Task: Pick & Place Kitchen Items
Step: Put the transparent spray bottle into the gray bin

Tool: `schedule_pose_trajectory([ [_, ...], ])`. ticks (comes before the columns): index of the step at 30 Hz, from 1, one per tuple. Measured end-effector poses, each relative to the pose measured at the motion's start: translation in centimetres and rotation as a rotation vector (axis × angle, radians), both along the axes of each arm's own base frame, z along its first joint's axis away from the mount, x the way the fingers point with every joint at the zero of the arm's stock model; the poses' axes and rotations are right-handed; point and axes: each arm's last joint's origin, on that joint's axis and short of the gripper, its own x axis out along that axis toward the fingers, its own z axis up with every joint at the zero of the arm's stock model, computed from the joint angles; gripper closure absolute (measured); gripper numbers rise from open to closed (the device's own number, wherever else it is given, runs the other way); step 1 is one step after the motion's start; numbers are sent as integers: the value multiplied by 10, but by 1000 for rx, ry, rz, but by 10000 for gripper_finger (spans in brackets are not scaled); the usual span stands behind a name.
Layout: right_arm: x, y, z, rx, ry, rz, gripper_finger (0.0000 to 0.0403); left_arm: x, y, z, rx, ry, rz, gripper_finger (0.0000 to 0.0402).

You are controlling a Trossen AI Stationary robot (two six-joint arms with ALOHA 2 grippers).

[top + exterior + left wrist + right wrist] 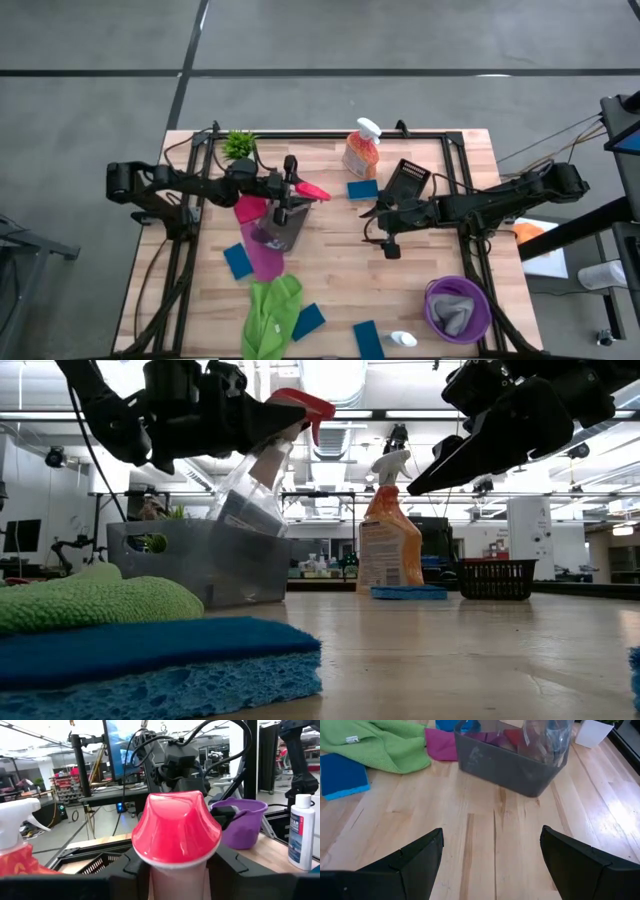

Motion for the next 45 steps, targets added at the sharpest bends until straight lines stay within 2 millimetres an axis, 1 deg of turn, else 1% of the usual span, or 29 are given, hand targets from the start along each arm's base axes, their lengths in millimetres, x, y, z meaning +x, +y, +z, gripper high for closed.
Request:
schedule_pose_trajectory([
  [3, 0, 0, 1, 4, -6, -2, 78, 0, 1, 0, 0, 1, 2, 255],
  [8, 2, 1, 3, 19, -36, 7, 78, -1, 4, 0, 4, -3, 13, 205],
  [11, 2, 1, 4, 25, -43, 12, 78, -2, 5, 1, 3, -10, 19, 186],
  [14, 2, 1, 4, 31, -43, 8, 78, -2, 6, 2, 5, -16, 23, 180],
  [18, 2, 1, 4, 39, -43, 4, 78, -2, 8, 2, 7, -17, 31, 181],
  [21, 2, 1, 4, 41, -43, 3, 78, -4, 9, 0, 4, -13, 34, 197],
  [25, 2, 1, 4, 43, -43, 1, 78, -6, 8, -4, -1, 5, 35, 230],
  [30, 5, 1, 10, 45, -62, 1, 78, -10, 7, -10, 8, 11, 39, 267],
  [35, 7, 1, 14, 43, -77, 3, 78, -14, 5, -5, -19, -40, 31, 296],
  [40, 6, 1, 12, 40, -59, 0, 78, -19, 1, 8, -68, -71, 10, 319],
  [43, 5, 1, 9, 40, -30, -7, 78, -24, -3, 16, -105, -45, 13, 339],
  [45, 4, 1, 8, 39, -17, -10, 78, -28, -6, 17, -130, 17, 54, 359],
])
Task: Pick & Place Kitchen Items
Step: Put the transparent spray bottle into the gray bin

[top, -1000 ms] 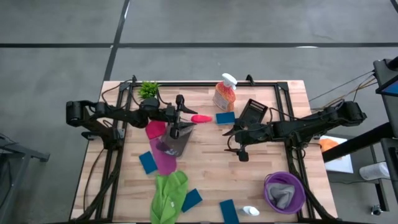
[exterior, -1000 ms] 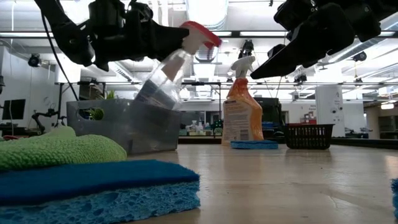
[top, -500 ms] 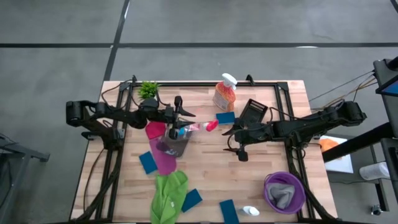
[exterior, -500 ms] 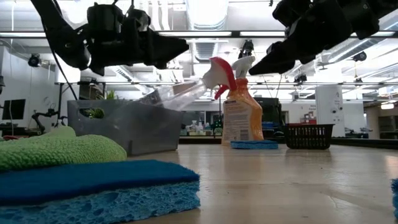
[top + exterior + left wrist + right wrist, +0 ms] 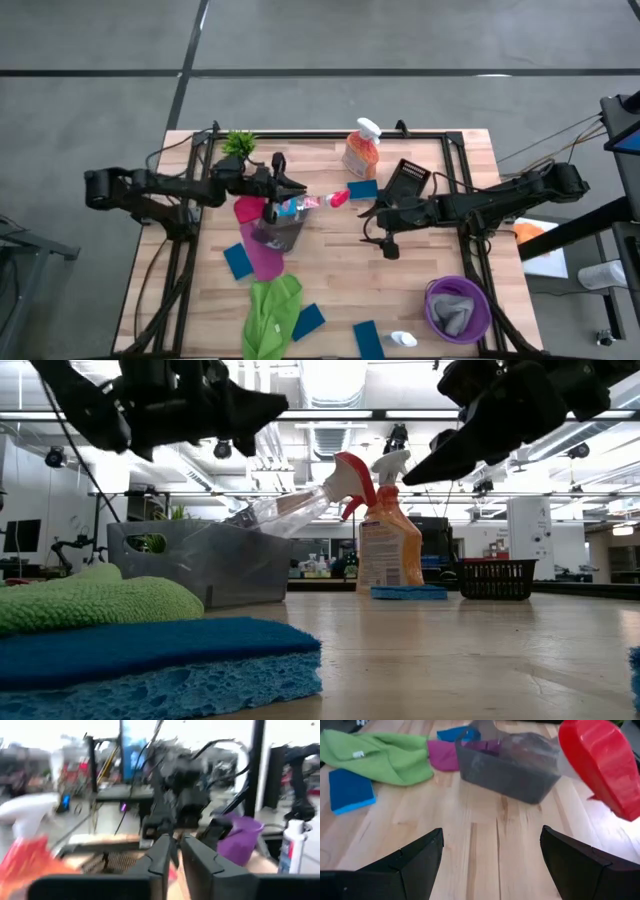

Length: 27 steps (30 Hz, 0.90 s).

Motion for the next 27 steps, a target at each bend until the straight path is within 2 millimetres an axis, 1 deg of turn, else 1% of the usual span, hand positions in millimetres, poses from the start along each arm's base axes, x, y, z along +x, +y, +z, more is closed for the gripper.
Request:
schedule_pose_trajectory([
  [2, -1, 0, -1, 0, 14, -1, 78, -5, -4, 0, 1, 99, 58, 384],
  [4, -1, 0, -2, -2, 26, -2, 78, -10, -11, -1, 15, 193, 124, 396],
  [7, -2, 0, -3, -5, 39, -4, 78, -21, -22, 4, 17, 312, 218, 396],
  [10, -3, 0, -4, -6, 46, -4, 78, -33, -33, 12, -11, 429, 273, 399],
  [13, -2, -1, -4, -3, 44, -27, 78, -44, -44, 20, -74, 541, 293, 400],
  [15, -2, -2, -4, -14, 40, -63, 78, -49, -51, 21, -136, 629, 306, 400],
  [17, 0, -3, -7, -32, 39, -96, 78, -54, -55, 19, -196, 733, 340, 400],
  [21, 8, -5, -18, -45, 77, -116, 78, -63, -59, 5, -283, 913, 450, 400],
  [27, 25, -4, -28, -60, 134, -121, 78, -75, -58, -9, -386, 1085, 571, 400],
])
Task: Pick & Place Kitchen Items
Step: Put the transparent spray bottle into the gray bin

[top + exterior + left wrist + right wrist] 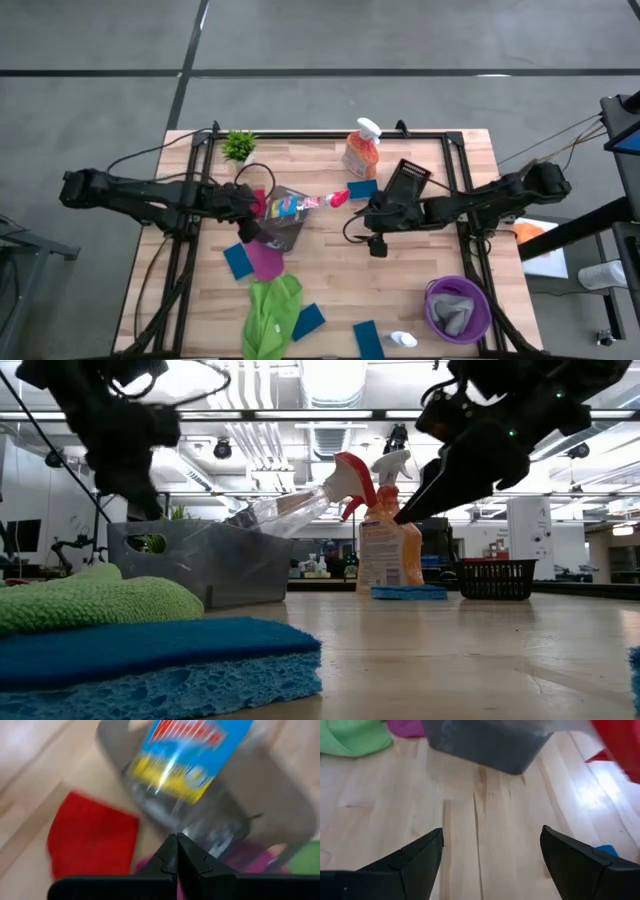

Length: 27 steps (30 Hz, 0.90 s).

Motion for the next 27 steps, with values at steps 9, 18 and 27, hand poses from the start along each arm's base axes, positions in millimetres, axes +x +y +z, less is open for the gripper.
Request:
schedule_pose_trajectory([
  [9, 10, 1, -4, -18, 23, -2, 78, 13, -2, -24, -60, 143, 33, 401],
  [18, 5, 0, 1, -29, 22, -14, 78, 46, -4, -56, -79, 175, -49, 401],
  [27, 4, 0, 3, -34, 16, -23, 78, 63, -2, -45, 18, 132, -96, 401],
])
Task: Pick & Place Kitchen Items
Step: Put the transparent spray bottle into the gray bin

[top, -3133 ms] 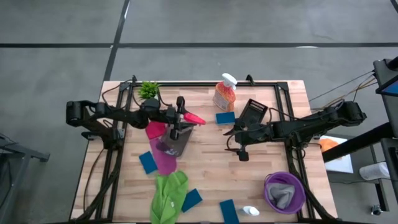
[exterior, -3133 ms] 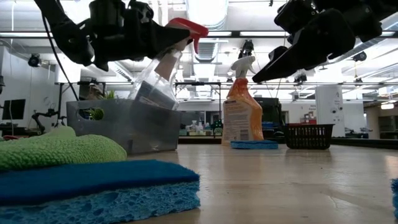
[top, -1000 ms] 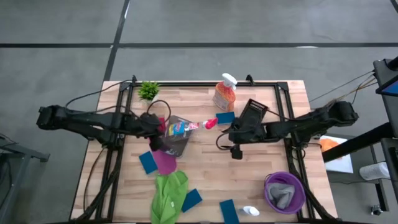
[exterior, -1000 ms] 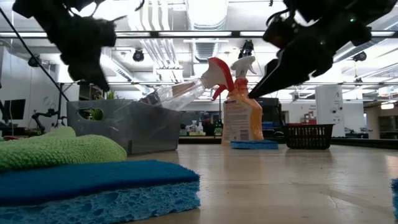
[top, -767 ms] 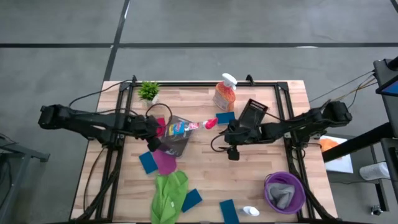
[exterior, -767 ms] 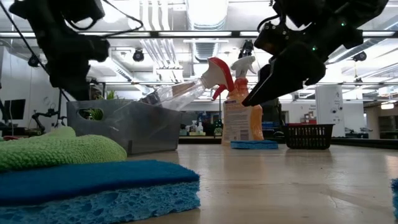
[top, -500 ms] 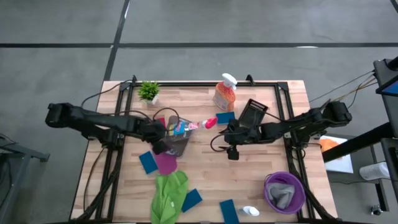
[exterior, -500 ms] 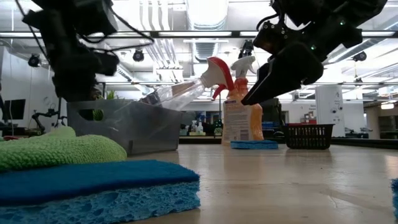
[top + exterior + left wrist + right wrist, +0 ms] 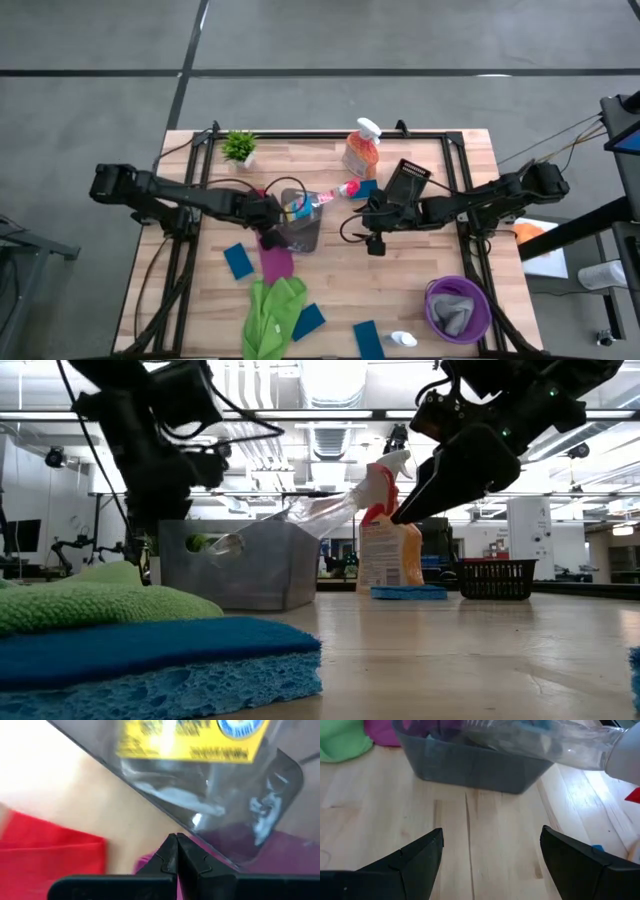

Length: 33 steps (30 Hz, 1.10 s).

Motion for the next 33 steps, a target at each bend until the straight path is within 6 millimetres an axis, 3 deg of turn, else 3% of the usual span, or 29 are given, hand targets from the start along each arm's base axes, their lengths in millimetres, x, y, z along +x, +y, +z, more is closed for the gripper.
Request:
schedule_pose_trajectory([
  [7, 0, 0, 0, 1, -3, -1, 78, -6, 4, 47, 264, -137, 66, 401],
  [13, 3, 11, 5, -17, -173, 84, 78, 17, 3, 72, 375, -442, -39, 382],
  [17, -6, 18, 7, 34, -425, 219, 78, 33, 3, 72, 417, -524, -69, 322],
  [23, -49, 13, 15, 33, -704, 277, 78, 59, 3, 63, 447, -567, -85, 205],
  [28, -82, 6, 20, 22, -777, 224, 78, 91, 2, 51, 466, -502, -87, 123],
  [33, -99, 2, 23, 20, -762, 197, 78, 125, 3, 53, 526, -397, -45, 82],
])
